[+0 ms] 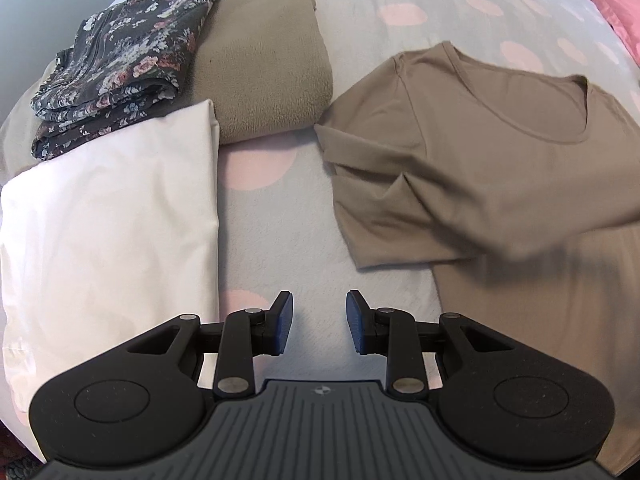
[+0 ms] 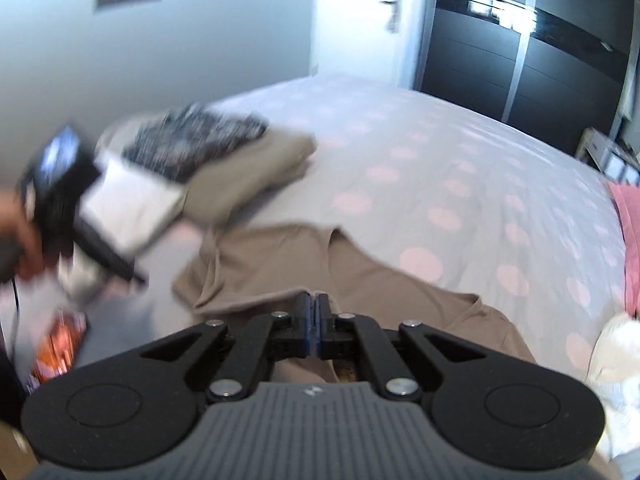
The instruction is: Fold clothes
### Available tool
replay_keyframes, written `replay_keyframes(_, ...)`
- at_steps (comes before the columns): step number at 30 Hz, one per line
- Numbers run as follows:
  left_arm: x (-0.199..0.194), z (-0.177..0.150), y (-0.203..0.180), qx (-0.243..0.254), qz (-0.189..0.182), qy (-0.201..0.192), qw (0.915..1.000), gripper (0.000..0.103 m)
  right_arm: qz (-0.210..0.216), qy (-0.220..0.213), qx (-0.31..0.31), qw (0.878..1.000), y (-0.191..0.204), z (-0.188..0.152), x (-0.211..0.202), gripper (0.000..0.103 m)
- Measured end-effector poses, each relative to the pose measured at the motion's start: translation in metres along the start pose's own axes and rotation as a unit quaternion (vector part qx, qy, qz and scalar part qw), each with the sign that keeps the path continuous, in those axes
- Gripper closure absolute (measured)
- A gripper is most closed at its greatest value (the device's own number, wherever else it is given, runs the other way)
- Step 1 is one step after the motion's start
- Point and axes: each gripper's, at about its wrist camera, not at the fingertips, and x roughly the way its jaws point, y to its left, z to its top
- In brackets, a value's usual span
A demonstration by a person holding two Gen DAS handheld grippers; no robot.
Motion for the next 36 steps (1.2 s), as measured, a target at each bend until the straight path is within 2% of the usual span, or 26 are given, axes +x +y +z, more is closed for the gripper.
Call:
replay_keyframes(5,0.005,-0.003,-0.003,0.018,0.002,-0.002,0.9998,0.076,-0.052,0.006,0.110,0.993,-0.060,0.015,0.013,0.101)
replay_keyframes(9,0.010,-0.002,-0.007,0.031,-0.002,-0.008,0.9995,0.076,-0.103,0.053,0.176,0.977,-0.109,0.003,0.041,0.101)
replay_keyframes(13,0.012,0.002,-0.021,0.063,-0.018,-0.034,0.9973,0.076,-0.133,0.111,0.228,0.958,-0.141,-0.019,0.070,0.101)
replay_keyframes(15,0.015,0.004,-0.031,0.081,-0.024,-0.046,0.9953,0.076,-0.139,0.130,0.235,0.953,-0.148,-0.030,0.079,0.101)
replay_keyframes(18,0.021,0.007,-0.047,0.110,-0.031,-0.061,0.9916,0.076,-0.138,0.143,0.231,0.953,-0.149,-0.037,0.084,0.101)
replay_keyframes(25,0.035,0.014,-0.083,0.174,-0.044,-0.098,0.9788,0.076,-0.150,0.142,0.236,0.949,-0.163,-0.041,0.083,0.101)
replay_keyframes(32,0.044,0.020,-0.100,0.193,-0.003,-0.152,0.9694,0.076,-0.147,0.155,0.246,0.945,-0.170,-0.047,0.092,0.101)
replay_keyframes(33,0.045,0.022,-0.101,0.186,-0.004,-0.151,0.9708,0.077,-0.147,0.156,0.246,0.945,-0.170,-0.048,0.093,0.101)
replay_keyframes(35,0.045,0.026,-0.101,0.177,-0.007,-0.147,0.9732,0.094,-0.148,0.158,0.245,0.945,-0.170,-0.049,0.094,0.101)
replay_keyframes(36,0.044,0.026,-0.100,0.175,0.003,-0.144,0.9741,0.097,-0.148,0.159,0.246,0.945,-0.171,-0.050,0.094,0.101)
